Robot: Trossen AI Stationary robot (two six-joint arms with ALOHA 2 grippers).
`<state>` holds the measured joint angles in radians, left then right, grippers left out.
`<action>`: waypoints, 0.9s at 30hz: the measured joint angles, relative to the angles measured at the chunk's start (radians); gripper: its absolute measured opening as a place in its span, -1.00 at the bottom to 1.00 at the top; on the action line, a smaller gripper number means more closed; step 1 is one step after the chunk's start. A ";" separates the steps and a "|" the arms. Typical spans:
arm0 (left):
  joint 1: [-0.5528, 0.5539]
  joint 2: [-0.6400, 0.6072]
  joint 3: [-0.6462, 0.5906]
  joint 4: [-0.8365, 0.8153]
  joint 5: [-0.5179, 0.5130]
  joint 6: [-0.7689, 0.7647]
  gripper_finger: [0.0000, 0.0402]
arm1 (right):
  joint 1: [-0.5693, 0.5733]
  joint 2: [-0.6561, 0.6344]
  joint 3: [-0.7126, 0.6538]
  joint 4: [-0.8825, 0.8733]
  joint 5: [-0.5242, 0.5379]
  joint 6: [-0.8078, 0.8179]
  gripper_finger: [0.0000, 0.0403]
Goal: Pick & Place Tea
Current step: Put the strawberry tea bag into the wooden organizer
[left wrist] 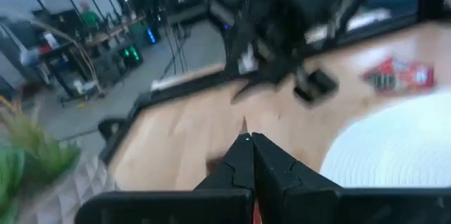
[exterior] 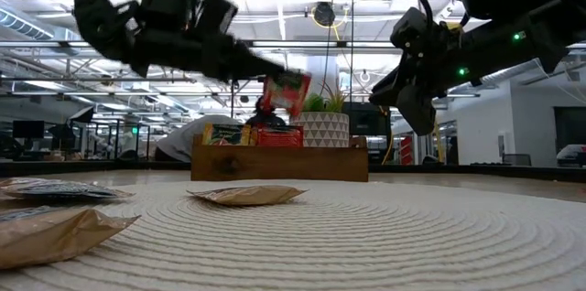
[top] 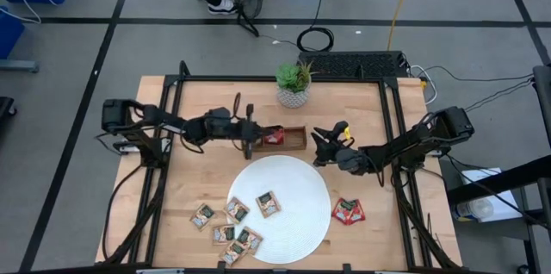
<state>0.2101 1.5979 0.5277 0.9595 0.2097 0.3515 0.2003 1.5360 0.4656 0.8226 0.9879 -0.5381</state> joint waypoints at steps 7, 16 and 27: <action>0.014 0.068 -0.045 0.101 0.080 0.076 -1.00 | -0.004 0.000 -0.028 0.086 -0.072 -0.005 -0.62; 0.037 0.158 -0.011 0.149 0.069 0.092 -1.00 | -0.005 0.000 -0.031 0.094 -0.076 -0.008 -0.62; 0.055 0.244 0.032 0.154 0.069 0.078 -0.98 | -0.005 0.000 -0.031 0.093 -0.077 -0.008 -0.62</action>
<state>0.2651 1.8420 0.5598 1.1130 0.2789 0.4298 0.1955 1.5356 0.4343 0.9154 0.9112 -0.5457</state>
